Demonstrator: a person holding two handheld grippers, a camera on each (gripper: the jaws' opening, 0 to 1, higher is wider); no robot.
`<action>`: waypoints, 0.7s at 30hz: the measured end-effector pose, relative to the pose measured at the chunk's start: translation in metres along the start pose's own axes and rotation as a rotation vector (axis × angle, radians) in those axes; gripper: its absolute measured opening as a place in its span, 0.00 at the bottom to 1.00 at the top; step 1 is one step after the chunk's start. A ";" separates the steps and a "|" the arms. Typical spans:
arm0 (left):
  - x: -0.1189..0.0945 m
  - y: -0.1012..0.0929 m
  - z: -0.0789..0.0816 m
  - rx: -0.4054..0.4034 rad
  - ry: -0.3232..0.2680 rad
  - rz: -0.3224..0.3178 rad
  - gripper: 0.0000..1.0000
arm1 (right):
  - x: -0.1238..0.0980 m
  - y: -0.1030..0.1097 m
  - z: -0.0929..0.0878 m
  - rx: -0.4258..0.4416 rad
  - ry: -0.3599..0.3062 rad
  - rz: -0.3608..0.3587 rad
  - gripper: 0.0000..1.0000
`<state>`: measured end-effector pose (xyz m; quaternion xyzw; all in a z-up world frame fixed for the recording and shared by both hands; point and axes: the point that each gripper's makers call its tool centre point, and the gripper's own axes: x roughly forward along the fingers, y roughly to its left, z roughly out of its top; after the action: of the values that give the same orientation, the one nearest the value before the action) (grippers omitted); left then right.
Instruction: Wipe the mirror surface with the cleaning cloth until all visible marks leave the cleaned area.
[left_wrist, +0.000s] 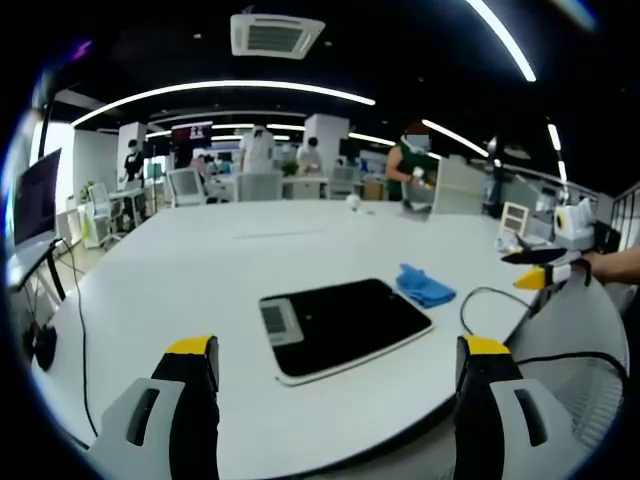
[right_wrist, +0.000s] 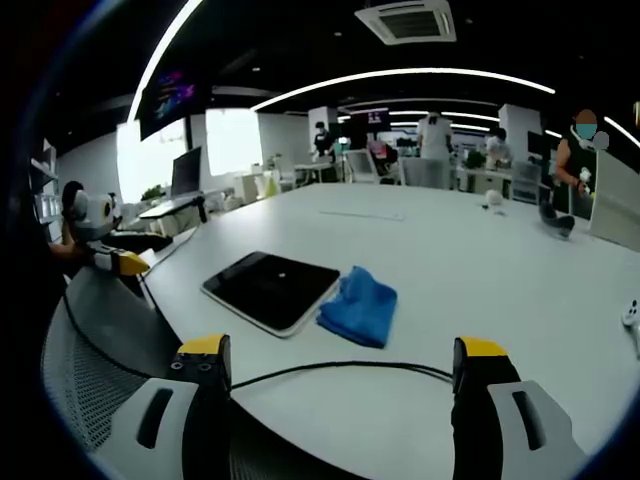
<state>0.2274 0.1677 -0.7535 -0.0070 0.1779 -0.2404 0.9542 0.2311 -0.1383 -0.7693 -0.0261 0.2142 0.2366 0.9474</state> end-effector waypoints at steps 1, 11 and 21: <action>0.000 0.000 0.000 -0.002 -0.001 0.001 0.99 | 0.000 0.000 0.000 0.000 0.001 0.000 0.92; 0.000 0.000 -0.001 -0.003 0.002 0.001 0.99 | -0.001 -0.002 -0.001 0.007 0.006 -0.012 0.93; 0.002 -0.001 -0.001 -0.007 0.004 -0.002 0.99 | -0.001 -0.003 0.000 0.007 0.002 -0.018 0.93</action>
<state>0.2278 0.1662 -0.7552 -0.0102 0.1805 -0.2407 0.9536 0.2317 -0.1420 -0.7693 -0.0250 0.2159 0.2274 0.9492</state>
